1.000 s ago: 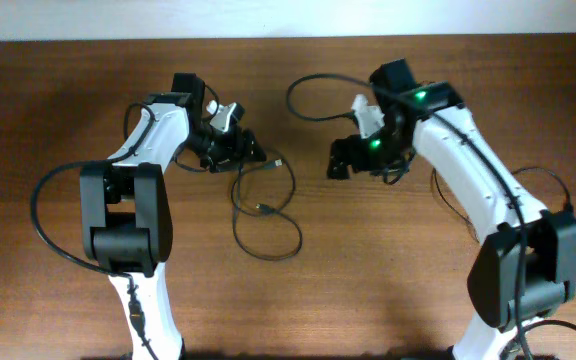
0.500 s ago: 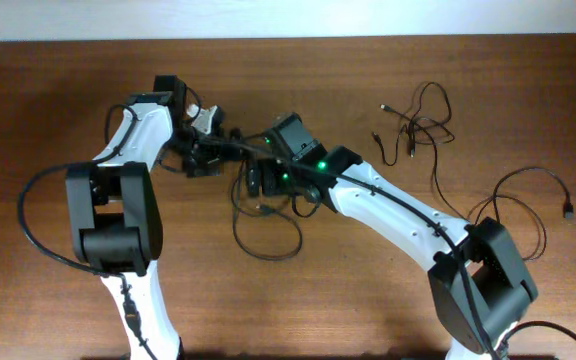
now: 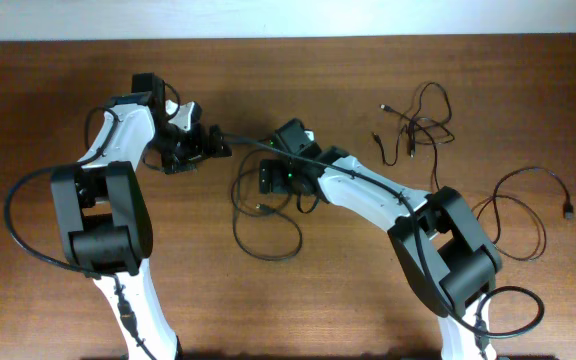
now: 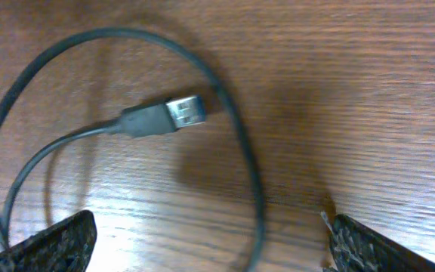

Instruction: Untangle cables

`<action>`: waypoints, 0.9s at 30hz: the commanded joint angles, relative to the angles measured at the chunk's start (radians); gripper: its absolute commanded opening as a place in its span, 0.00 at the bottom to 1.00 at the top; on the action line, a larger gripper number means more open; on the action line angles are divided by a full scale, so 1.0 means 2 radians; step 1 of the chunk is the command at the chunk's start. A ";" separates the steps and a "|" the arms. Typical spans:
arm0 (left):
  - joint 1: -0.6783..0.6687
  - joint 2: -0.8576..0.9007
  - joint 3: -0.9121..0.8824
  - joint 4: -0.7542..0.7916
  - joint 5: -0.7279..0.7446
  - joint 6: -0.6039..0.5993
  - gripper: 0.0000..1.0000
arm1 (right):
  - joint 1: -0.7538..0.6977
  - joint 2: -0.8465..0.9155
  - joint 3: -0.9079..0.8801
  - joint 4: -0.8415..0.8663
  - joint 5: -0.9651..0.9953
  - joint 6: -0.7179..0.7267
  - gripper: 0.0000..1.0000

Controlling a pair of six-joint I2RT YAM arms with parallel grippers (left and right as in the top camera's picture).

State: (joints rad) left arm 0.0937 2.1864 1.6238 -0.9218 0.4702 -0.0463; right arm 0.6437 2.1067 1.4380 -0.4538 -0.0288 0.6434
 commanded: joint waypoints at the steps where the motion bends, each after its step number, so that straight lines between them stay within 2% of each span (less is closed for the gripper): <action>1: 0.001 0.004 0.008 0.001 -0.004 0.004 0.99 | -0.008 0.006 -0.003 -0.011 -0.015 0.000 0.99; 3: 0.000 0.004 0.008 0.001 -0.004 0.005 0.99 | -0.007 0.006 -0.004 -0.010 -0.029 -0.011 0.99; 4: 0.000 0.004 0.008 0.001 -0.004 0.004 0.99 | -0.008 0.003 -0.002 -0.009 -0.040 -0.029 0.85; 5: 0.000 0.004 0.008 0.001 -0.004 0.004 0.99 | -0.008 -0.006 0.006 0.000 -0.093 -0.032 0.77; 6: 0.000 0.004 0.008 0.001 -0.004 0.005 0.99 | -0.007 -0.015 0.013 0.014 -0.137 -0.032 0.74; 8: 0.000 0.004 0.008 0.001 -0.004 0.004 0.99 | 0.003 -0.022 0.025 0.042 -0.163 -0.031 0.75; 11: 0.000 0.004 0.008 0.001 -0.004 0.004 0.99 | 0.035 0.009 0.024 0.080 -0.103 -0.030 0.81; 15: 0.000 0.004 0.008 0.001 -0.004 0.004 0.99 | 0.059 0.070 0.024 0.146 -0.097 -0.030 0.81; 16: 0.000 0.004 0.008 0.001 -0.004 0.005 0.99 | 0.063 0.085 0.024 0.152 -0.097 -0.030 0.67; 17: 0.000 0.004 0.008 0.001 -0.004 0.005 0.99 | 0.063 0.087 0.024 0.149 -0.097 -0.030 0.26; 18: 0.000 0.004 0.008 0.001 -0.004 0.005 0.99 | 0.059 0.083 0.025 0.146 -0.098 -0.030 0.04; 21: 0.000 0.004 0.008 0.001 -0.004 0.005 0.99 | 0.031 0.007 0.029 0.095 -0.098 -0.037 0.04; 24: 0.000 0.004 0.008 0.001 -0.004 0.004 0.99 | 0.000 -0.122 0.035 0.032 -0.097 -0.110 0.04; 27: 0.000 0.004 0.008 0.001 -0.004 0.005 0.99 | -0.040 -0.236 0.035 0.029 -0.098 -0.175 0.04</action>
State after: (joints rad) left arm 0.0937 2.1864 1.6238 -0.9218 0.4656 -0.0463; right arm 0.6018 1.7664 1.4952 -0.4038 -0.2264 0.4328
